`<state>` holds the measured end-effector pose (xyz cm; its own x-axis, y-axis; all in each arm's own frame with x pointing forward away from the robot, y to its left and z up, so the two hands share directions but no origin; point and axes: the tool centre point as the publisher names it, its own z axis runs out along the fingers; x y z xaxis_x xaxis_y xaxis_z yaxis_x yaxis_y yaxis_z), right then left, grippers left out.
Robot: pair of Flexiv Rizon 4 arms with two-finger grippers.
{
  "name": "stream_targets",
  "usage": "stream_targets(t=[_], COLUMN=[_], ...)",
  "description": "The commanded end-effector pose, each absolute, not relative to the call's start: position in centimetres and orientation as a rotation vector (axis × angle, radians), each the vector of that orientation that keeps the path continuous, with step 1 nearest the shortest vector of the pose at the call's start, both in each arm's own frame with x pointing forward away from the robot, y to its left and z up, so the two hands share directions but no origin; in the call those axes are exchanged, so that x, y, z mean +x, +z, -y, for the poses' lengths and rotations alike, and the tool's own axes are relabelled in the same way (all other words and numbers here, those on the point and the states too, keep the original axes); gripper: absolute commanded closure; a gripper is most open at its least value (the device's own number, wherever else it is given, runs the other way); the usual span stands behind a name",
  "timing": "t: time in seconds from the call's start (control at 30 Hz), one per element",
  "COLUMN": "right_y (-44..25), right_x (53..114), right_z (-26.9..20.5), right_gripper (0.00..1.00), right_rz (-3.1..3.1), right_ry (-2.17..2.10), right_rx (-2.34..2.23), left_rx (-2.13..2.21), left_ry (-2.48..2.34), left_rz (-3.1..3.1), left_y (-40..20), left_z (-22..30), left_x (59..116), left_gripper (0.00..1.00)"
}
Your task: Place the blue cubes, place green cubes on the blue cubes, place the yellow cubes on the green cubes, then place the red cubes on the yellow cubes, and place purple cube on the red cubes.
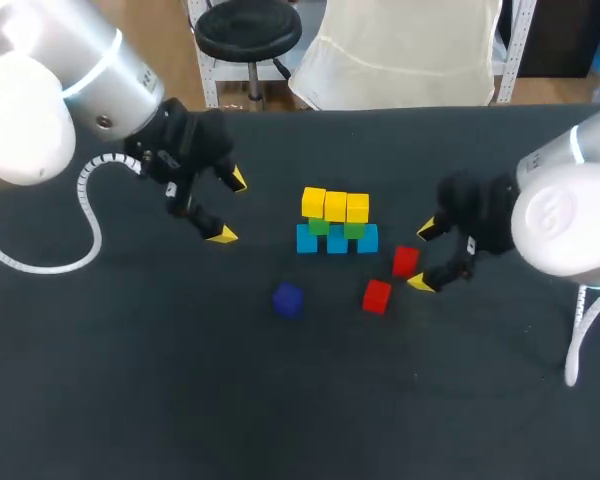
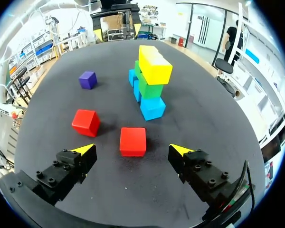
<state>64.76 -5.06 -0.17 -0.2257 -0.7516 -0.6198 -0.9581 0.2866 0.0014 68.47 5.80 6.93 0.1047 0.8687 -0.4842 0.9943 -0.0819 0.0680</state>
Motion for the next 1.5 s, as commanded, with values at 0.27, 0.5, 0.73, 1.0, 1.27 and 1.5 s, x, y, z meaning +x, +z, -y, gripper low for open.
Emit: stream_targets(t=[0.27, 0.5, 0.73, 1.0, 1.27, 1.5], right_y=[-0.9, -0.9, 0.8, 5.7, 10.2, 11.4], right_x=[65.5, 65.6, 65.8, 66.7, 68.5, 69.8], right_z=[4.8, 4.9, 5.4, 6.3, 7.3, 6.0], right_gripper=[0.52, 1.00, 1.00, 1.00, 1.00, 1.00], right_rz=[-2.045, -2.034, -2.012, -1.982, -1.979, -1.981], right_ry=[0.531, 0.533, 0.517, 0.476, 0.421, 0.455], right_rx=[-1.541, -1.543, -1.536, -1.569, -1.579, -1.554], left_rx=[2.015, 2.015, 2.015, 2.015, 2.015, 2.015], left_ry=[-0.456, -0.456, -0.456, -0.456, -0.456, -0.456], left_rz=[-1.818, -1.818, -1.818, -1.818, -1.818, -1.818], left_y=[6.9, 6.9, 6.9, 6.9, 6.9, 6.9], left_z=[-5.8, -5.8, -5.8, -5.8, -5.8, -5.8], left_x=[68.6, 68.6, 68.6, 68.6, 68.6, 68.6], left_gripper=[0.00, 0.00, 0.00, 0.00, 0.00, 0.00])
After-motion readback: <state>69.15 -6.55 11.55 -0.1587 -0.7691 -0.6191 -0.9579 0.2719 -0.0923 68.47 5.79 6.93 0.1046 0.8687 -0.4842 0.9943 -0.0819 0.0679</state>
